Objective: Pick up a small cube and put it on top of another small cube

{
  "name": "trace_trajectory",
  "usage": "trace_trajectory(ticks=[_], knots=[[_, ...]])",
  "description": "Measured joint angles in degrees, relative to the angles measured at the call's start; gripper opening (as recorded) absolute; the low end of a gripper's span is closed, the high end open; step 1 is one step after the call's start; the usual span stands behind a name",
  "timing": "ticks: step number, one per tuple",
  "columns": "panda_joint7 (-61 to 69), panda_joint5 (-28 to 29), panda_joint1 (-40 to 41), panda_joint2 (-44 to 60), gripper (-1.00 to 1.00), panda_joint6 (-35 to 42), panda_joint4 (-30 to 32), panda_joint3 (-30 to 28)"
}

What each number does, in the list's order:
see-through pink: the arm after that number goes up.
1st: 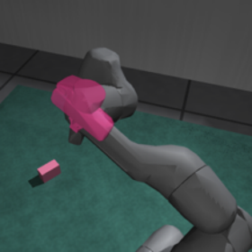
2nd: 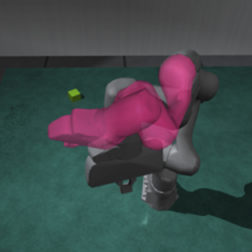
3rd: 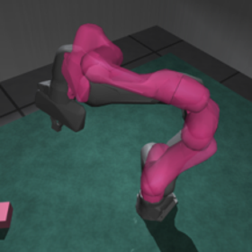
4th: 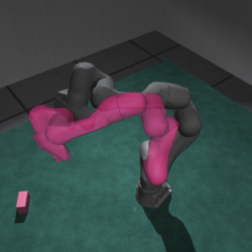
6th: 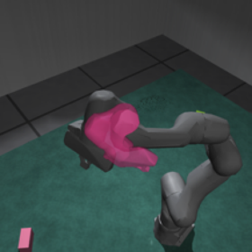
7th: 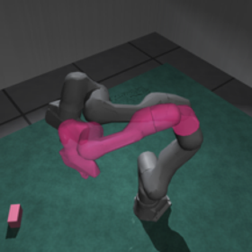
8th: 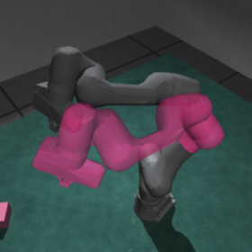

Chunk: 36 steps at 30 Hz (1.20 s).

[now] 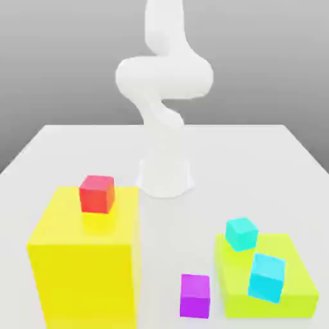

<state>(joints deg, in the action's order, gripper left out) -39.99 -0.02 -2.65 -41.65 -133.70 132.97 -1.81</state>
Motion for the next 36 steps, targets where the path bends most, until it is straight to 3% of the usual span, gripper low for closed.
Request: trace_trajectory(ticks=[19, 30, 35, 36], knots=[[47.9, -4.8, -15.9, 31.9, 0.0, -14.6, 9.0, -11.1], [74.0, -5.8, -17.4, 50.1, 0.0, -23.0, 14.2, -10.1], [78.9, -9.0, -14.5, 60.0, 0.0, -30.5, 13.1, -6.3], [79.5, -9.8, -13.7, 62.1, -1.0, -32.2, 12.8, -5.2]])
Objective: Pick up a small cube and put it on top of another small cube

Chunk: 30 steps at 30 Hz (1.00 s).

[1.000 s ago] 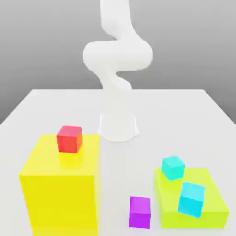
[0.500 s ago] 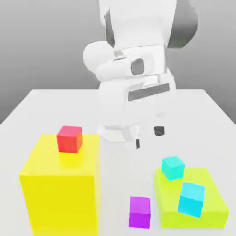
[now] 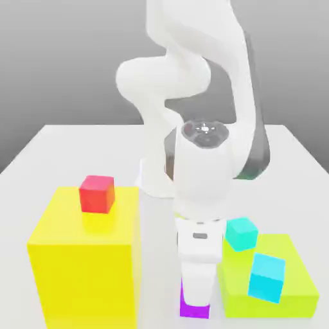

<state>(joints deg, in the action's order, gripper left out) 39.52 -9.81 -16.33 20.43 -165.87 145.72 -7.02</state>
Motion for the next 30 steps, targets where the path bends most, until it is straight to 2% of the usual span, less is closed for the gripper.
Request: trace_trajectory(ticks=[7, 13, 21, 30], knots=[[0.1, -0.1, 0.2, 0.5, -1.0, -0.3, -0.1, 0.3], [-4.4, 4.5, -2.0, -10.1, -1.0, 8.1, 2.1, -2.7], [-21.4, 3.3, -6.2, -19.7, -1.0, 14.3, 5.6, -0.6], [-44.1, 5.5, -7.8, -30.5, -1.0, 20.7, 9.7, 3.5]])
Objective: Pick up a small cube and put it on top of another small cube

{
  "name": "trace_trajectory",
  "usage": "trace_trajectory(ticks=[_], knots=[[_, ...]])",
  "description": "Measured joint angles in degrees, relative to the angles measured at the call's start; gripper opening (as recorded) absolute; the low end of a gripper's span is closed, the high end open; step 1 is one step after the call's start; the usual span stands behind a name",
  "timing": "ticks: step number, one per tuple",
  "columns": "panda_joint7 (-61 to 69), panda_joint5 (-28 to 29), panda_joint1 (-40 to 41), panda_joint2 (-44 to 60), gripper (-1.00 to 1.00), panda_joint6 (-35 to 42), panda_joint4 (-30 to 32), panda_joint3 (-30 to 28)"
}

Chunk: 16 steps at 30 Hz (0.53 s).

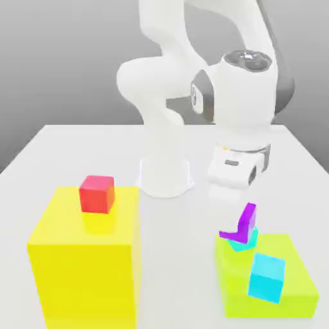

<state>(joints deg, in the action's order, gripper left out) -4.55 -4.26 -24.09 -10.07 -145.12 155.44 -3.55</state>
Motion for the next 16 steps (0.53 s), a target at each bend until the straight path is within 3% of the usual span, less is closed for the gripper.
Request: trace_trajectory(ticks=[7, 12, 13, 16], knots=[[-17.8, 2.0, 1.2, -8.4, -1.0, 5.0, 3.2, 6.0], [-20.8, 2.8, 1.7, -1.2, -1.0, -4.2, 5.2, 7.1], [-20.9, 2.9, 1.7, 0.5, 1.0, -6.3, 5.6, 7.1], [-20.9, 2.9, 1.7, 0.5, 1.0, -6.3, 5.6, 7.1]])
